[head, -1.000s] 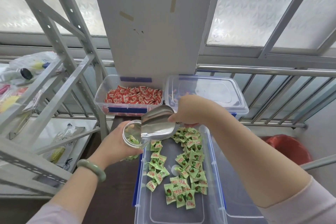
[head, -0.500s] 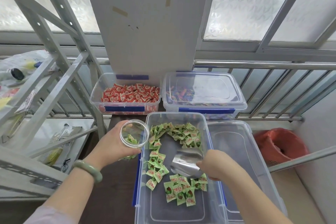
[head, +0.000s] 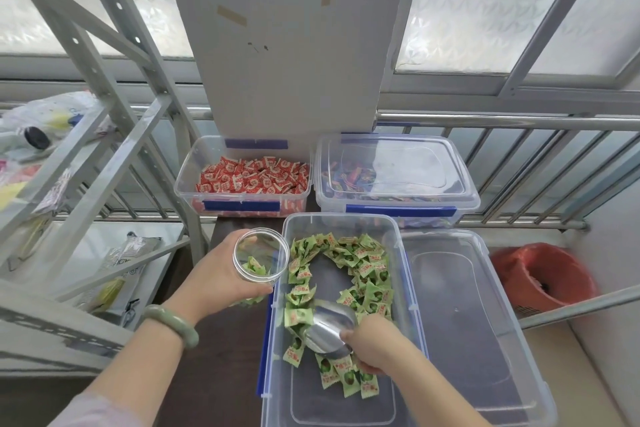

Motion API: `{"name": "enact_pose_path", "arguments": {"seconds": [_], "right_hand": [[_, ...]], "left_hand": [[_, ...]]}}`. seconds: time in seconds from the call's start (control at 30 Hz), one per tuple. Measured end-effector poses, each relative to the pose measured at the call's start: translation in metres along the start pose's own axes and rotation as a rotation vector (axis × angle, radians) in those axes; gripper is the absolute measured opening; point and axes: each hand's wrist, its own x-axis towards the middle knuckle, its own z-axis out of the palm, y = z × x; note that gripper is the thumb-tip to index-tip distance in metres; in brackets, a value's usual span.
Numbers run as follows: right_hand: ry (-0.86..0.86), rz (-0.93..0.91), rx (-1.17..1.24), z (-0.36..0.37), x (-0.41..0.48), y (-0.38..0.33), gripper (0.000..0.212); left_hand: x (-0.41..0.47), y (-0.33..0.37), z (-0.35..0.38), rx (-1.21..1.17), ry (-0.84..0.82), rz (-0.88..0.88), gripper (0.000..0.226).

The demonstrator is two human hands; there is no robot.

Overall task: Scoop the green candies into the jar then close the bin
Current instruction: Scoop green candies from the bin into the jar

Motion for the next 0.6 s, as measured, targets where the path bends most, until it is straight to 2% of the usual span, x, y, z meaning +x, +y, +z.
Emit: {"name": "enact_pose_path", "arguments": {"seconds": [0.1, 0.17, 0.23, 0.27, 0.33, 0.37, 0.47, 0.6], "right_hand": [[0.053, 0.067, 0.077, 0.01, 0.023, -0.011, 0.07], [0.111, 0.124, 0.236, 0.01, 0.036, -0.018, 0.073], [0.176, 0.217, 0.542, 0.013, 0.049, -0.019, 0.063], [0.225, 0.235, 0.757, 0.015, 0.054, -0.017, 0.048], [0.292, 0.185, 0.982, 0.018, 0.059, -0.014, 0.023], [0.317, 0.178, 1.065, 0.019, 0.064, -0.014, 0.023], [0.298, 0.187, 1.169, 0.02, 0.08, -0.015, 0.028], [0.214, 0.28, 1.234, 0.02, 0.098, -0.011, 0.022]], "left_hand": [[0.0, 0.002, -0.001, -0.009, -0.004, -0.001, 0.078], [0.0, 0.003, -0.002, -0.009, -0.009, 0.0, 0.075], [0.0, 0.004, -0.002, -0.005, -0.014, -0.002, 0.074], [0.0, 0.005, -0.002, -0.003, -0.015, -0.003, 0.074], [0.0, 0.006, -0.002, -0.002, -0.016, -0.003, 0.072], [0.0, 0.007, -0.002, -0.002, -0.017, -0.001, 0.072], [0.0, 0.007, -0.002, -0.003, -0.015, 0.006, 0.071], [0.0, 0.007, -0.003, -0.003, -0.016, 0.007, 0.072]]}}
